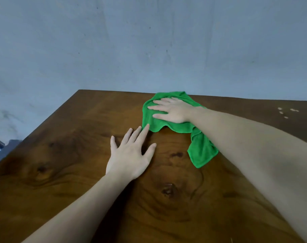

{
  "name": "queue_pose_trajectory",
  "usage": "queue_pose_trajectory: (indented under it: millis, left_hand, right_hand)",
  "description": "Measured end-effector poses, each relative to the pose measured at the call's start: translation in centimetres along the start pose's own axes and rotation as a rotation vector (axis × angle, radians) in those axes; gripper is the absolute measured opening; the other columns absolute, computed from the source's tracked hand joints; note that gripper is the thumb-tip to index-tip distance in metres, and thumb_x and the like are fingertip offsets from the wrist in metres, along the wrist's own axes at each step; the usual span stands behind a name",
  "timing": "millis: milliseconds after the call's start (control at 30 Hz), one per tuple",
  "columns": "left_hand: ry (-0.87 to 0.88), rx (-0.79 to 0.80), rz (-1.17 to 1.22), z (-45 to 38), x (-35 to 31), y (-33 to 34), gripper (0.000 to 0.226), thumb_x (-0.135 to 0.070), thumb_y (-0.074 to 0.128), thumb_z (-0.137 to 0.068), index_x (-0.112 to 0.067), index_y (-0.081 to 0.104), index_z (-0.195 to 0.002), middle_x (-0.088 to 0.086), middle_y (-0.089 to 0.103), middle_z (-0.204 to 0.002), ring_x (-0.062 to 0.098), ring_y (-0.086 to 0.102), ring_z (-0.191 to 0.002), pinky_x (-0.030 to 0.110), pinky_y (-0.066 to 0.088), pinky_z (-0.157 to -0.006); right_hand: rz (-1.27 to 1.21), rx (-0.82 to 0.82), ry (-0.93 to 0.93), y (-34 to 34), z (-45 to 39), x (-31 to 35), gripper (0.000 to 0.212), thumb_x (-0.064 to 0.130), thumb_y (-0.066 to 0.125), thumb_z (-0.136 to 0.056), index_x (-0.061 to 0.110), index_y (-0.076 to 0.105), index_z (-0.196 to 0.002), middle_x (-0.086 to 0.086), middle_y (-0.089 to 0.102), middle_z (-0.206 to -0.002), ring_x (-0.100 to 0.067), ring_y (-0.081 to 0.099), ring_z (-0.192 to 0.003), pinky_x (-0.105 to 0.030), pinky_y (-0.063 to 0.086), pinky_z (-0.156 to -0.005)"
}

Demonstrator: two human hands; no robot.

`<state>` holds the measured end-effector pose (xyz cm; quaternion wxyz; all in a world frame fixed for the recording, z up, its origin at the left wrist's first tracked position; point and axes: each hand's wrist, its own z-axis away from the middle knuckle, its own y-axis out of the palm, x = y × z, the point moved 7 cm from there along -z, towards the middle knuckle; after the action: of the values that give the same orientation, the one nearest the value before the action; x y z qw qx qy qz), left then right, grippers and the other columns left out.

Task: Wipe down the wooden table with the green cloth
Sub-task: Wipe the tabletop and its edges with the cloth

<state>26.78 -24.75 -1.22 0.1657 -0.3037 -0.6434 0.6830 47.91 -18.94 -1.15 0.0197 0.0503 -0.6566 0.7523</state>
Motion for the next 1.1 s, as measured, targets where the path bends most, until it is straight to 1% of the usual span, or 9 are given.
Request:
queue_pose_trajectory:
  millis: [167, 333, 500, 567, 633, 700, 833, 967, 1100]
  left_hand:
    - [-0.012, 0.062, -0.019, -0.2, 0.2, 0.0, 0.066, -0.079, 0.008, -0.087, -0.058, 0.012, -0.149, -0.021, 0.007, -0.163, 0.007, -0.004, -0.151, 0.057, -0.008, -0.119]
    - [-0.005, 0.066, -0.007, -0.1, 0.1, -0.1, 0.068, -0.080, 0.010, -0.085, -0.057, 0.016, -0.149, -0.021, 0.009, -0.163, 0.007, -0.003, -0.151, 0.056, -0.008, -0.119]
    - [-0.005, 0.068, -0.001, 0.0, 0.0, -0.2, 0.068, -0.080, 0.012, -0.086, -0.055, 0.018, -0.149, -0.019, 0.010, -0.163, 0.008, -0.001, -0.151, 0.056, -0.005, -0.119]
    - [-0.002, 0.056, 0.003, 0.1, 0.0, -0.3, 0.066, -0.077, 0.016, -0.088, -0.054, 0.020, -0.149, -0.018, 0.012, -0.163, 0.009, 0.000, -0.151, 0.056, -0.004, -0.119]
    - [0.001, 0.046, 0.004, 0.2, 0.0, -0.3, 0.064, -0.076, 0.018, -0.090, -0.052, 0.022, -0.150, -0.017, 0.013, -0.163, 0.010, 0.002, -0.151, 0.057, -0.004, -0.119]
    - [0.003, 0.040, 0.002, 0.2, -0.1, -0.3, 0.064, -0.075, 0.017, -0.091, -0.051, 0.023, -0.150, -0.015, 0.015, -0.163, 0.012, 0.004, -0.151, 0.058, -0.003, -0.119]
    - [0.012, -0.016, 0.083, 0.3, -0.1, -0.6, 0.065, -0.073, 0.017, -0.092, -0.044, 0.035, -0.147, -0.013, 0.025, -0.161, 0.013, 0.011, -0.151, 0.061, 0.001, -0.118]
    - [0.075, -0.132, 0.138, 1.7, -0.8, -1.9, 0.055, -0.059, 0.022, -0.099, -0.035, 0.047, -0.141, -0.008, 0.036, -0.157, 0.015, 0.025, -0.147, 0.058, 0.012, -0.119]
    - [0.099, -0.069, 0.207, 4.9, -2.6, -1.5, 0.052, -0.053, 0.021, -0.101, -0.033, 0.048, -0.141, -0.007, 0.039, -0.155, 0.015, 0.031, -0.144, 0.058, 0.014, -0.118]
  right_hand:
    - [-0.003, -0.014, 0.080, -0.6, 0.8, -5.3, 0.063, 0.073, 0.014, -0.097, 0.051, 0.014, -0.156, 0.017, 0.007, -0.168, -0.013, 0.007, -0.155, -0.040, 0.003, -0.125]
    - [-0.009, -0.004, 0.218, -0.3, 5.9, -9.7, 0.064, 0.073, 0.012, -0.097, 0.050, 0.010, -0.157, 0.016, 0.005, -0.168, -0.016, 0.006, -0.155, -0.041, 0.002, -0.124]
    - [-0.021, -0.043, 0.514, 0.4, 11.4, -13.1, 0.068, 0.078, 0.008, -0.093, 0.053, 0.008, -0.156, 0.006, 0.008, -0.170, -0.024, 0.007, -0.156, -0.052, 0.002, -0.124]
    - [-0.037, -0.036, 0.669, 0.9, 12.6, -12.6, 0.070, 0.080, 0.008, -0.090, 0.055, 0.005, -0.155, 0.001, 0.004, -0.170, -0.033, 0.002, -0.156, -0.061, -0.003, -0.121]
    - [-0.045, -0.016, 0.740, 1.3, 13.2, -10.9, 0.072, 0.081, 0.007, -0.088, 0.055, 0.002, -0.155, -0.001, -0.001, -0.170, -0.040, -0.005, -0.154, -0.070, -0.008, -0.116]
    - [-0.039, -0.008, 0.703, 1.7, 13.6, -8.3, 0.072, 0.080, 0.006, -0.089, 0.054, -0.001, -0.155, -0.001, -0.004, -0.170, -0.039, -0.009, -0.154, -0.071, -0.007, -0.116]
    - [-0.022, -0.027, 0.531, 2.7, 15.5, -1.3, 0.069, 0.073, 0.007, -0.094, 0.047, 0.000, -0.158, 0.002, -0.003, -0.170, -0.027, -0.007, -0.156, -0.062, -0.005, -0.121]
    - [-0.022, -0.039, 0.373, 3.7, 19.0, 6.5, 0.067, 0.064, 0.010, -0.100, 0.037, 0.001, -0.161, 0.005, -0.001, -0.170, -0.019, -0.007, -0.156, -0.053, -0.005, -0.124]
    - [-0.013, -0.027, 0.202, 4.8, 23.8, 13.3, 0.064, 0.057, 0.012, -0.104, 0.031, 0.003, -0.161, 0.007, 0.002, -0.170, -0.014, -0.007, -0.156, -0.047, -0.005, -0.125]
